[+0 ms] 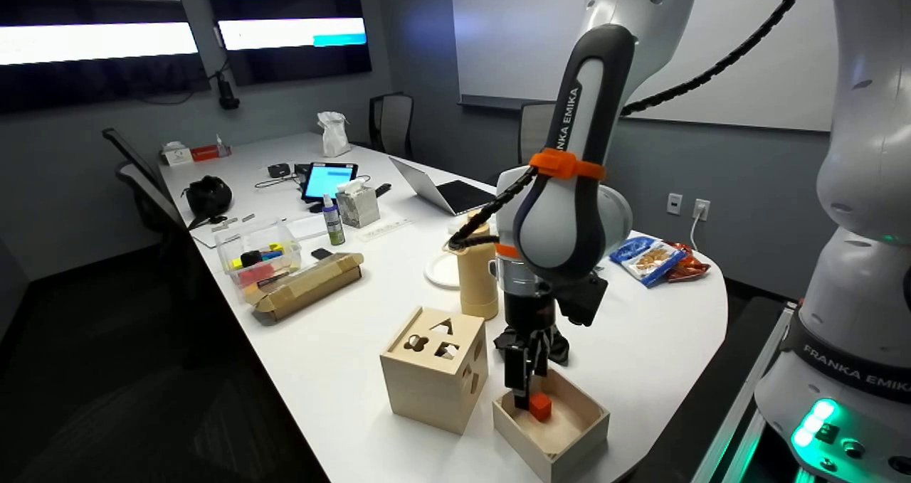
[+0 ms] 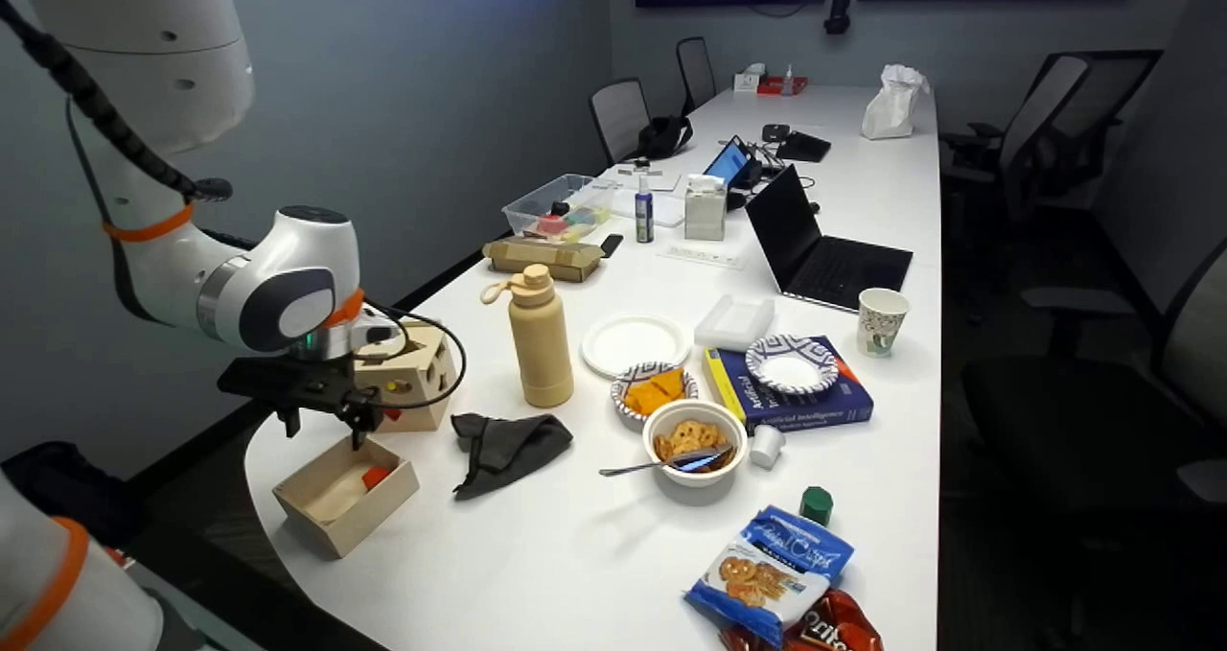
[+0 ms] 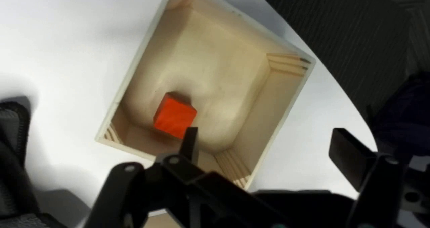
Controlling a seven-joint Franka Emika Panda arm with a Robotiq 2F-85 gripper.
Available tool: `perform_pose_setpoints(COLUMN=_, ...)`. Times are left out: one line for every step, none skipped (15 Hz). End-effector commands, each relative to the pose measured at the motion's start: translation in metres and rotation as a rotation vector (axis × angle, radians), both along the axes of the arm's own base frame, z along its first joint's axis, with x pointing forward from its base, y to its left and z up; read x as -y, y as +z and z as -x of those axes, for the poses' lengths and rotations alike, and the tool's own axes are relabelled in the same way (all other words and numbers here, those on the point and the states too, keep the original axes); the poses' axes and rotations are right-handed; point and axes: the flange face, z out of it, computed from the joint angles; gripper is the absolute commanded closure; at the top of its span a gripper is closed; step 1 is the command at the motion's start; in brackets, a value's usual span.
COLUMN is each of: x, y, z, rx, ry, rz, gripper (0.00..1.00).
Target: Remove the orange block from the wooden box and put it in the shape sorter through the square opening
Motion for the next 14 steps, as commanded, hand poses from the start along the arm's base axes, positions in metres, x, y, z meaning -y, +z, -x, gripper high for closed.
perform_pose_setpoints(x=0.002, y=-0.001, z=-0.002, rx=-0.002, ry=-0.030, rz=0.004, gripper=0.00)
perform_pose_setpoints(x=0.004, y=-0.001, z=-0.003, rx=-0.004, ry=-0.048, rz=0.006, gripper=0.00)
perform_pose_setpoints(x=0.004, y=-0.001, z=-0.004, rx=-0.005, ry=-0.057, rz=0.008, gripper=0.00)
perform_pose_setpoints(x=0.004, y=-0.001, z=-0.004, rx=-0.006, ry=-0.063, rz=0.009, gripper=0.00)
perform_pose_setpoints(x=0.004, y=-0.001, z=-0.004, rx=-0.006, ry=-0.067, rz=0.009, gripper=0.00)
perform_pose_setpoints(x=0.006, y=-0.002, z=-0.004, rx=0.001, ry=-0.100, rz=0.011, gripper=0.00)
perform_pose_setpoints(x=0.006, y=-0.001, z=0.000, rx=0.019, ry=-0.140, rz=0.026, gripper=0.00)
perform_pose_setpoints(x=0.004, y=-0.003, z=-0.005, rx=0.029, ry=-0.162, rz=0.032, gripper=0.00)
perform_pose_setpoints(x=0.002, y=-0.004, z=-0.006, rx=0.044, ry=-0.179, rz=0.037, gripper=0.00)
perform_pose_setpoints(x=0.000, y=-0.005, z=-0.005, rx=0.056, ry=-0.192, rz=0.047, gripper=0.00)
perform_pose_setpoints(x=-0.002, y=-0.006, z=-0.003, rx=0.066, ry=-0.207, rz=0.055, gripper=0.00)
perform_pose_setpoints(x=-0.002, y=-0.007, z=-0.003, rx=0.078, ry=-0.232, rz=0.069, gripper=0.00)
perform_pose_setpoints(x=-0.002, y=-0.010, z=-0.002, rx=0.082, ry=-0.257, rz=0.084, gripper=0.00)
perform_pose_setpoints(x=-0.003, y=-0.014, z=0.000, rx=0.082, ry=-0.281, rz=0.094, gripper=0.00)
